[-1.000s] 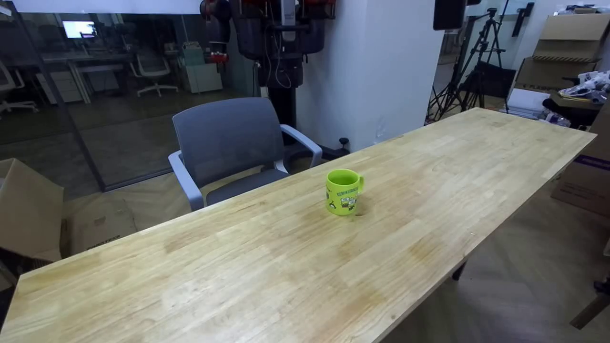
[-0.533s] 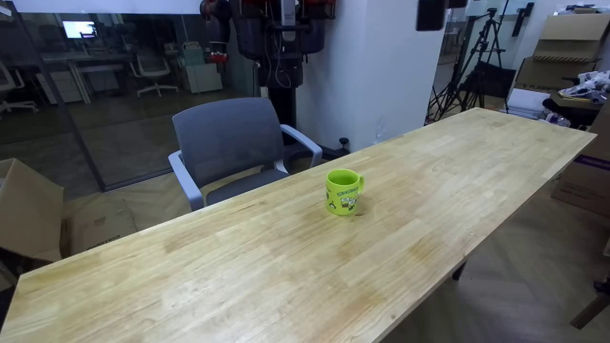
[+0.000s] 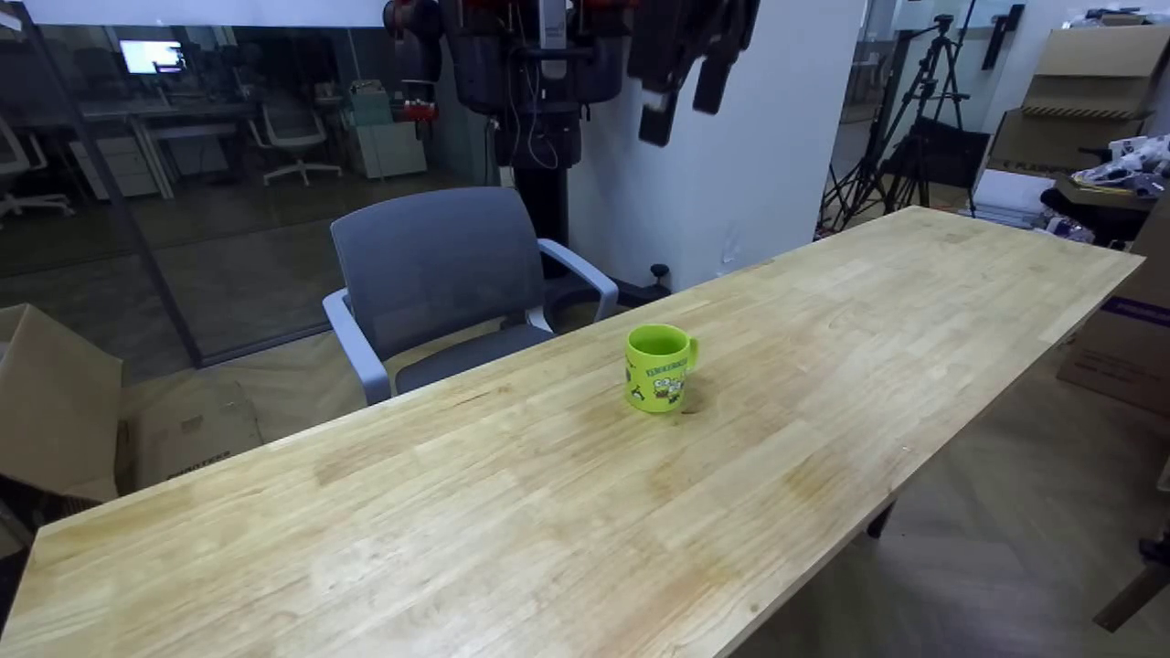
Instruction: Move the cup
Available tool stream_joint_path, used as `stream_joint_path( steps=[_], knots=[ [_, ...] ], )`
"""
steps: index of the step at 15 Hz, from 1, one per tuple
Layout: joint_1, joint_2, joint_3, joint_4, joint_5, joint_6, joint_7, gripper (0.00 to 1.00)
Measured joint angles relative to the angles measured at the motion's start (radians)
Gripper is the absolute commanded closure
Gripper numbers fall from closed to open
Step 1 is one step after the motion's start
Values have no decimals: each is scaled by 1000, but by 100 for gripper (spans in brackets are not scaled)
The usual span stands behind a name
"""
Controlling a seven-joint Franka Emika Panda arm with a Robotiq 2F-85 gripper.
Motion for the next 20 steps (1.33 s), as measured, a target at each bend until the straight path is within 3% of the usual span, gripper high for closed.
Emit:
stream_joint_path(
  steps=[4, 12, 20],
  knots=[
    [-14, 120, -43, 36, 18, 59, -119, 0],
    [-23, 185, -51, 75, 32, 59, -131, 0],
    [-113, 498, -87, 271, 72, 79, -176, 0]
  ],
)
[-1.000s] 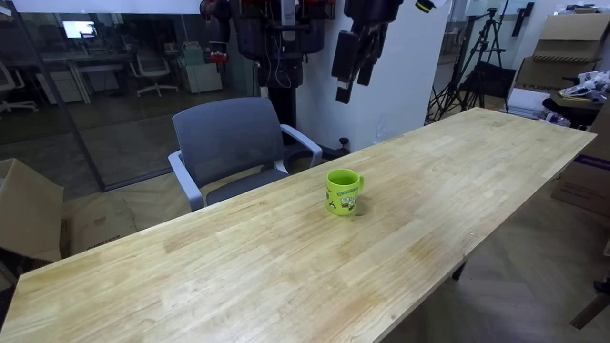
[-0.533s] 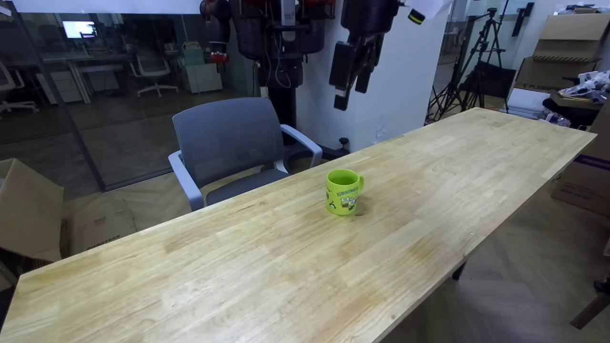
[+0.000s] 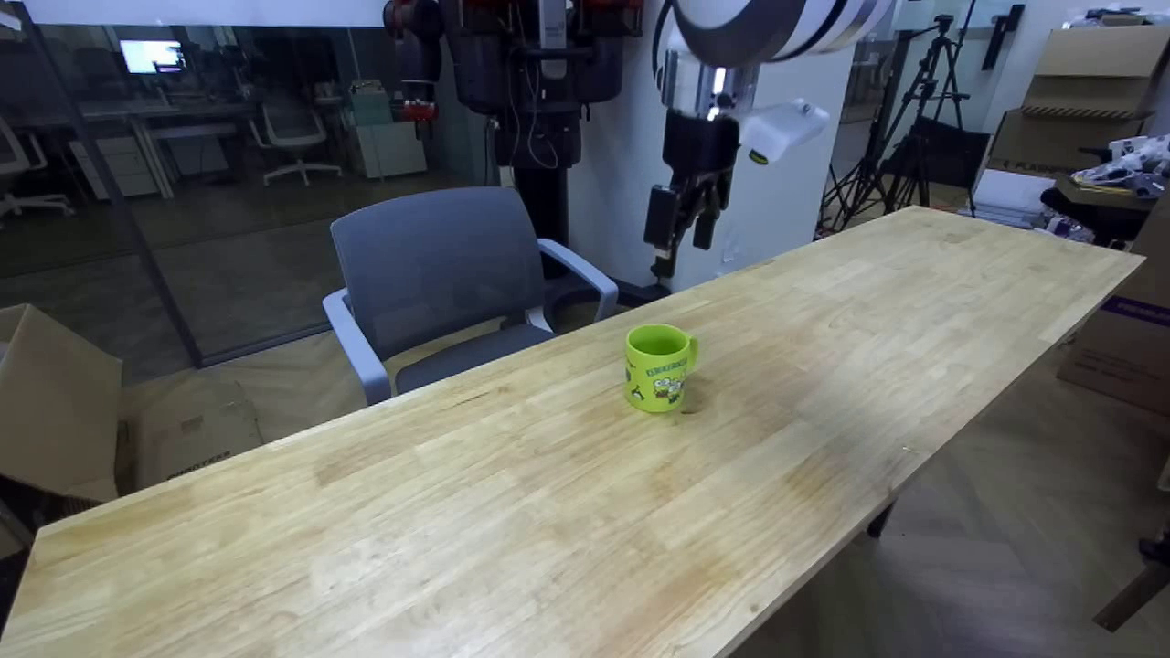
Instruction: Move the cup
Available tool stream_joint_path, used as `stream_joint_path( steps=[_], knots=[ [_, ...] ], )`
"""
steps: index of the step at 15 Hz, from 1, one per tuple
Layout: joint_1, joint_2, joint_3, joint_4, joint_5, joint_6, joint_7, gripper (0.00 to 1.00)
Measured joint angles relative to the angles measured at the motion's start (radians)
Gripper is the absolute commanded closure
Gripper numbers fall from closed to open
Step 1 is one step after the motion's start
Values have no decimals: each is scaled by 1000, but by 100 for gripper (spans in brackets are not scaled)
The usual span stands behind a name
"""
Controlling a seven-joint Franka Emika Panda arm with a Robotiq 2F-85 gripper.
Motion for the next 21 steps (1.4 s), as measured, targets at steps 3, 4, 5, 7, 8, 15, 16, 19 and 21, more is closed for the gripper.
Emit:
stream_joint_path(
  steps=[3, 4, 5, 7, 8, 15, 16, 19, 21],
  knots=[
    [-17, 97, -2, 75, -4, -8, -13, 0],
    [-18, 112, -2, 84, -4, -6, -13, 0],
    [-18, 117, -2, 83, -4, -3, -13, 0],
    [-17, 115, -1, 82, -4, -3, -13, 0],
    [-17, 115, -1, 82, -4, -4, -13, 0],
    [-32, 231, -33, 157, -39, 51, -24, 0],
    [-38, 260, -36, 179, -41, 52, -32, 0],
    [-52, 339, -37, 248, -52, 50, -45, 0],
    [-56, 382, -37, 294, -55, 40, -56, 0]
  ],
)
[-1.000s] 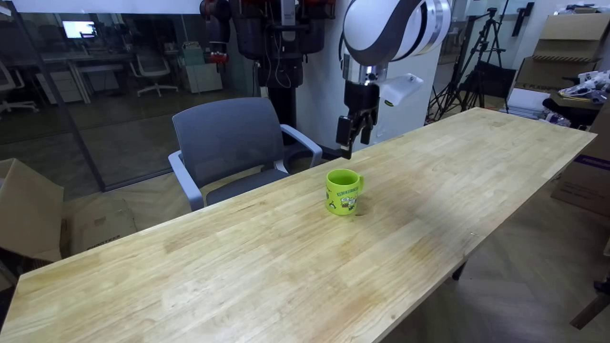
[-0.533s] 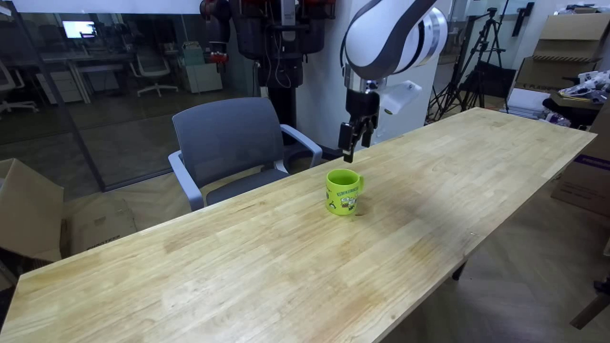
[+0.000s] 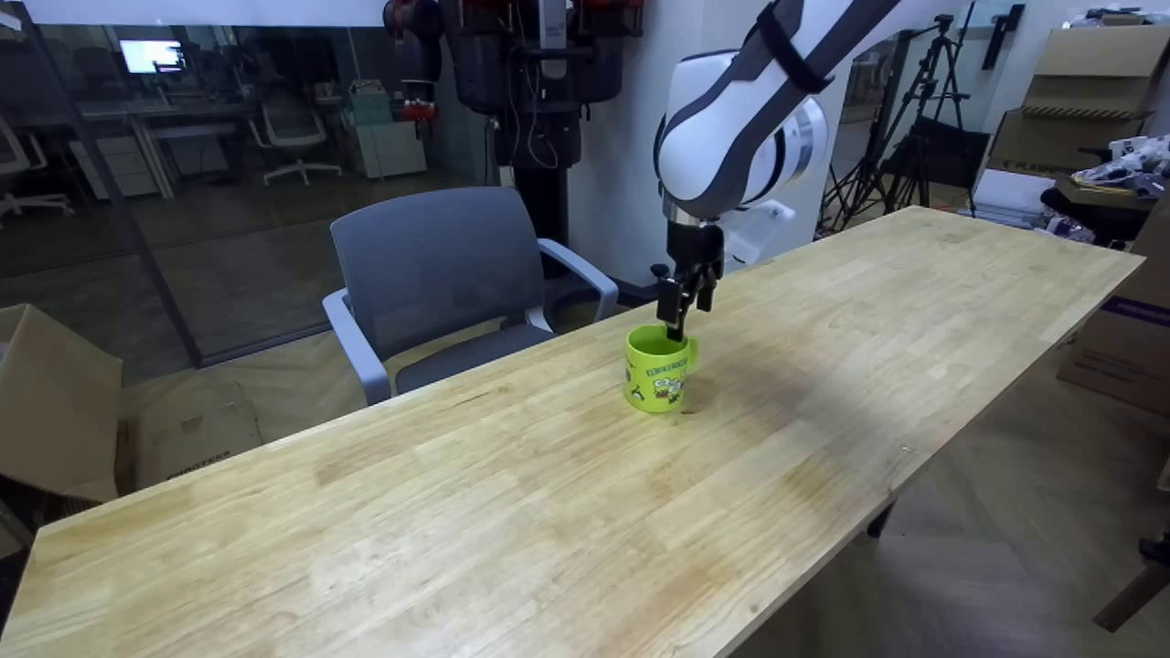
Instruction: Move the cup
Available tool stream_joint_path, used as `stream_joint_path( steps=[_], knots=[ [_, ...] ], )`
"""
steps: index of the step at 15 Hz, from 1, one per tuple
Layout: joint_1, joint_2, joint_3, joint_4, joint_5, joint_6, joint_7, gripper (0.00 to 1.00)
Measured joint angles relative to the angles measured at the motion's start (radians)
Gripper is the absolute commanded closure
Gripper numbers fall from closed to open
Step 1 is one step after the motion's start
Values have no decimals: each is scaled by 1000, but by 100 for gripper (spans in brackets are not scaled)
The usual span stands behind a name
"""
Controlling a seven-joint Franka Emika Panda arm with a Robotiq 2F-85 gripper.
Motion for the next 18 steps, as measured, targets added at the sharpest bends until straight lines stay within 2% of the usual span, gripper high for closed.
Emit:
stream_joint_path(
  steps=[4, 5, 6, 16, 18],
  knots=[
    [1, 59, 2, 79, -2, -31, -17, 0],
    [2, 69, 3, 97, -2, -42, -22, 25],
    [3, 79, 3, 113, -2, -52, -24, 26],
    [4, 113, 35, 189, -2, -125, -63, 95],
    [5, 113, 41, 190, -2, -128, -71, 100]
  ],
)
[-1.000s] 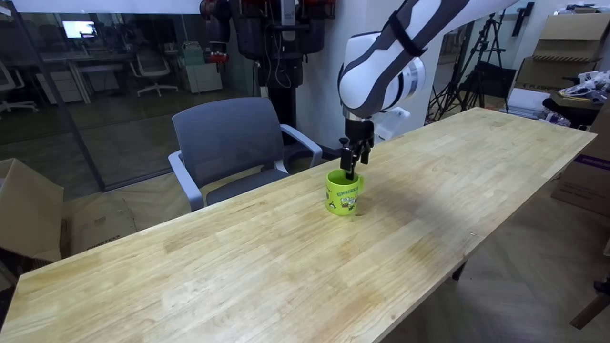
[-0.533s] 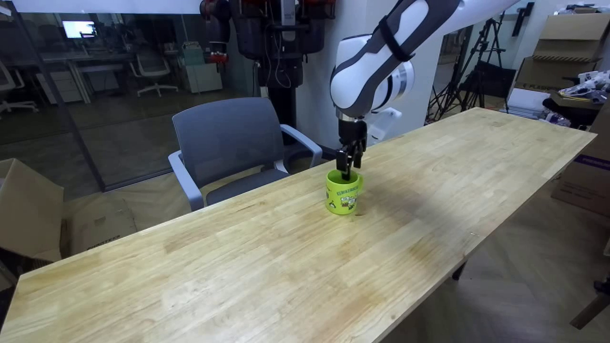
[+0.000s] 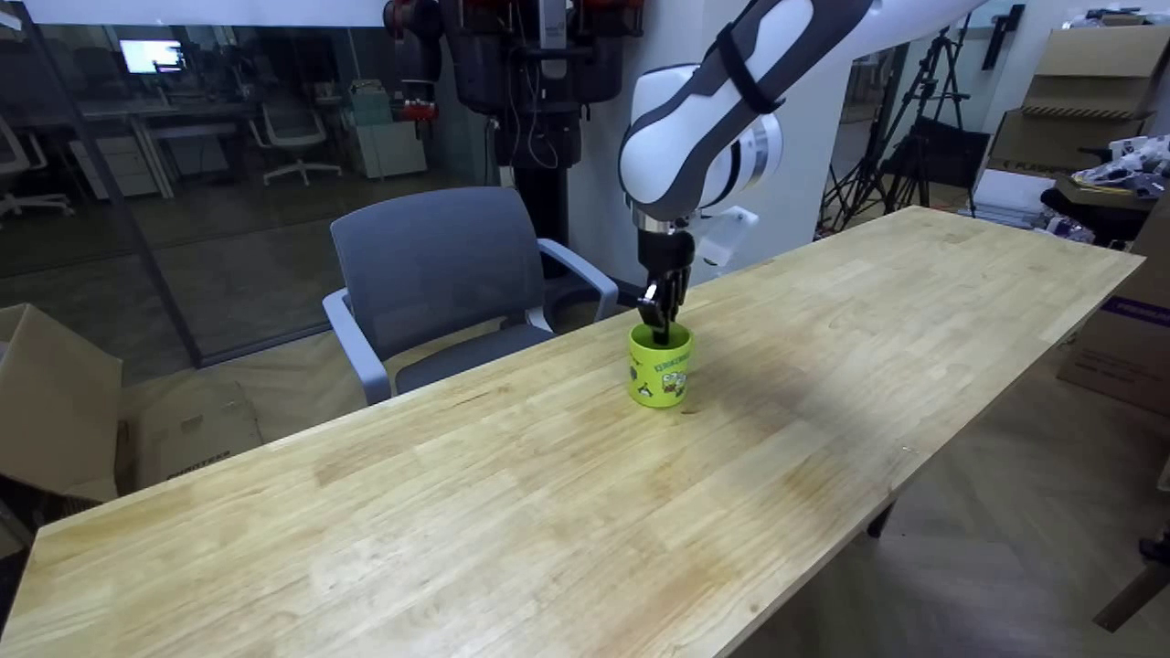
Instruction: Move the cup
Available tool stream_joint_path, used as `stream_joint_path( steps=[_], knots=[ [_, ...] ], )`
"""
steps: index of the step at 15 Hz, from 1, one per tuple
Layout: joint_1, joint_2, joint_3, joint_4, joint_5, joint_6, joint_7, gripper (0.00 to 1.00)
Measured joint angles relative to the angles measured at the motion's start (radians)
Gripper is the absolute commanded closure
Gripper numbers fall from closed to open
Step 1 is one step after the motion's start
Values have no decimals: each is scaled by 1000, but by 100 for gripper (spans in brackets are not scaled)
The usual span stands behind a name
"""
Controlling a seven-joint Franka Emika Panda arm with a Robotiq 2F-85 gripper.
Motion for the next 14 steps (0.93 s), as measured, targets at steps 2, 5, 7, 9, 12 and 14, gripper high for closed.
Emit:
stream_joint_path(
  steps=[2, 5, 7, 9, 12, 14],
  knots=[
    [1, 0, 3, 2, 0, -8, -10, 97],
    [4, 0, 3, 8, -1, -16, -13, 90],
    [5, 0, 3, 10, -1, -19, -15, 97],
    [4, 0, 3, 9, 0, -18, -15, 97],
    [3, 0, 3, 9, 1, -18, -15, 97],
    [3, 0, 3, 8, 1, -18, -15, 97]
  ],
)
